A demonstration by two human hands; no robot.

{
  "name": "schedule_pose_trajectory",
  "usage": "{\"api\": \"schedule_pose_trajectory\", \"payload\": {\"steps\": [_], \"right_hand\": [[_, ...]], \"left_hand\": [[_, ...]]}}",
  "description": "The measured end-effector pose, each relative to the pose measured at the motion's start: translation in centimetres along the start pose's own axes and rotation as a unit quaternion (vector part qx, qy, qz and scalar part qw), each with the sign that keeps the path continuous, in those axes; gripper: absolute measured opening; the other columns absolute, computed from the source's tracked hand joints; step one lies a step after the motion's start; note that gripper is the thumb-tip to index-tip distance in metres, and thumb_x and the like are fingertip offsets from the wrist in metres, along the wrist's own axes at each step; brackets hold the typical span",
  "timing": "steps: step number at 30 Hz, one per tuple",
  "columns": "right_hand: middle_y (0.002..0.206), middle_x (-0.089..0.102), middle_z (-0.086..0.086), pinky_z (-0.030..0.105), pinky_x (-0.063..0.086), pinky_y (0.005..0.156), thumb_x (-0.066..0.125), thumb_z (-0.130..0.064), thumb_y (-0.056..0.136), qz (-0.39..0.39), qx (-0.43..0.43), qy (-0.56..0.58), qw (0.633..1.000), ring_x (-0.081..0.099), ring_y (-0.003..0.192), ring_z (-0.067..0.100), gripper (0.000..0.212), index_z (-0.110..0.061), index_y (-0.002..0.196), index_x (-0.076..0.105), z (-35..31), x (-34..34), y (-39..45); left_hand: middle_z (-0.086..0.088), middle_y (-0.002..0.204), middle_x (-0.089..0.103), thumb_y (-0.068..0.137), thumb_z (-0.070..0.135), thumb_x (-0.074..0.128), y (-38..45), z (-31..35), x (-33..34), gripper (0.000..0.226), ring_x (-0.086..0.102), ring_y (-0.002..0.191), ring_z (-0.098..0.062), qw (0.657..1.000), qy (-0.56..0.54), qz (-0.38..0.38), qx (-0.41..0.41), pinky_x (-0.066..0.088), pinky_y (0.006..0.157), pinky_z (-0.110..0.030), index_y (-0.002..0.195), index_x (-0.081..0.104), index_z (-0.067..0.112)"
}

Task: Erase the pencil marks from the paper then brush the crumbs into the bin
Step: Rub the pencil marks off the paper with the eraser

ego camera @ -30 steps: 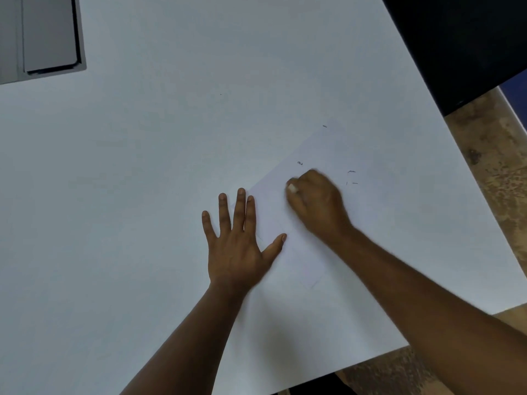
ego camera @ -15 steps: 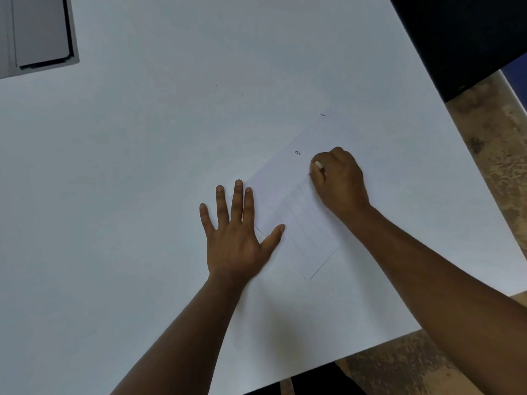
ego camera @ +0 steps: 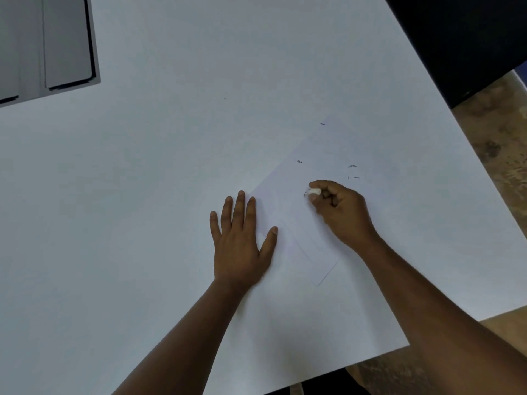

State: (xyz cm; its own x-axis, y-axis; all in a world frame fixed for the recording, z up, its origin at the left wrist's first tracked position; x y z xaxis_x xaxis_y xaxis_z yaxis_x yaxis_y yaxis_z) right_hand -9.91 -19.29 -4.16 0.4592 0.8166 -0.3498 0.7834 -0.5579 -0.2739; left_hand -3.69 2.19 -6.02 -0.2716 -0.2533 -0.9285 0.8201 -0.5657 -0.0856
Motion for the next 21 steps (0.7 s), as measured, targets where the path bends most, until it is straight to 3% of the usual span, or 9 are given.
{"api": "schedule_pose_trajectory", "payload": {"steps": [3,5,10,13,16,19,21], "right_hand": [[0.069,0.067,0.001,0.031,0.047,0.056,0.063,-0.025,0.096,-0.003,0.018,0.004,1.0,0.056,0.057,0.01,0.015,-0.019,0.089,0.075,0.0,-0.8,1.1],[0.068,0.067,-0.004,0.029,0.047,0.06,0.065,-0.026,0.095,0.004,0.004,-0.019,1.0,0.054,0.056,0.007,0.017,-0.019,0.084,0.076,-0.4,-0.5,1.5],[0.087,0.074,-0.012,0.022,0.054,0.08,0.065,-0.02,0.093,-0.04,-0.064,-0.089,0.993,0.067,0.078,0.001,0.013,-0.018,0.098,0.077,-2.3,3.0,-0.3],[0.089,0.072,-0.004,0.023,0.053,0.077,0.065,-0.025,0.094,-0.111,-0.168,-0.202,0.959,0.064,0.078,0.008,0.017,-0.016,0.104,0.074,-3.3,5.9,-2.6],[0.076,0.06,-0.002,0.027,0.046,0.063,0.06,-0.023,0.094,-0.151,-0.241,-0.264,0.922,0.054,0.066,0.012,0.013,-0.015,0.086,0.066,-3.5,7.9,-4.2],[0.078,0.063,0.004,0.03,0.048,0.058,0.048,-0.027,0.094,-0.146,-0.295,-0.323,0.887,0.059,0.064,0.021,0.026,-0.009,0.091,0.067,-3.8,8.2,-3.5],[0.078,0.064,0.01,0.035,0.049,0.06,0.041,-0.029,0.092,-0.095,-0.298,-0.348,0.884,0.062,0.066,0.03,0.033,-0.007,0.088,0.065,-3.9,6.1,-1.0]], "left_hand": [[-0.003,0.173,0.002,0.098,0.074,0.025,-0.3,0.7,0.4,0.087,-0.008,0.159,-0.024,0.998,0.034,-0.028,0.046,0.001,0.126,-0.058,0.164,0.013,0.018],[0.0,0.173,-0.005,0.094,0.081,0.024,-0.3,1.3,0.7,0.096,-0.015,0.158,-0.022,0.996,0.056,-0.047,0.052,-0.001,0.126,-0.058,0.164,0.006,0.017],[0.001,0.172,-0.014,0.083,0.095,0.021,0.0,1.4,1.2,0.117,-0.02,0.157,-0.02,0.994,0.078,-0.077,0.017,-0.006,0.125,-0.057,0.164,-0.003,0.014],[-0.002,0.172,-0.01,0.081,0.095,0.016,0.0,1.4,1.3,0.117,-0.016,0.158,-0.023,0.993,0.084,-0.075,0.022,-0.002,0.125,-0.06,0.164,0.001,0.014],[-0.005,0.173,-0.005,0.083,0.091,0.026,0.0,1.5,1.5,0.113,-0.012,0.158,-0.026,0.993,0.084,-0.068,0.042,0.002,0.124,-0.063,0.164,0.007,0.015],[-0.003,0.172,-0.01,0.082,0.094,0.023,0.0,1.5,1.6,0.115,-0.017,0.157,-0.026,0.992,0.091,-0.081,0.039,-0.003,0.124,-0.062,0.164,0.003,0.016],[-0.001,0.171,-0.016,0.081,0.096,0.02,0.0,1.6,1.5,0.117,-0.021,0.156,-0.025,0.992,0.089,-0.088,0.029,-0.006,0.124,-0.061,0.164,-0.003,0.017]]}}
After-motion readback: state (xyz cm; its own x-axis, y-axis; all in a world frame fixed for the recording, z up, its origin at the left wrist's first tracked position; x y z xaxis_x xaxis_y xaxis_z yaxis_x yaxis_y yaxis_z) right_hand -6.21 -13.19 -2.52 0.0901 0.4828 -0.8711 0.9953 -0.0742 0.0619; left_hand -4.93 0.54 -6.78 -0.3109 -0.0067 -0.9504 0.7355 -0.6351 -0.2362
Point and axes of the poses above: each hand's wrist, its own y-axis towards the middle knuckle, its own x-axis out of the palm, z = x × y, the point moved 8 cm from there along y, towards the middle knuckle
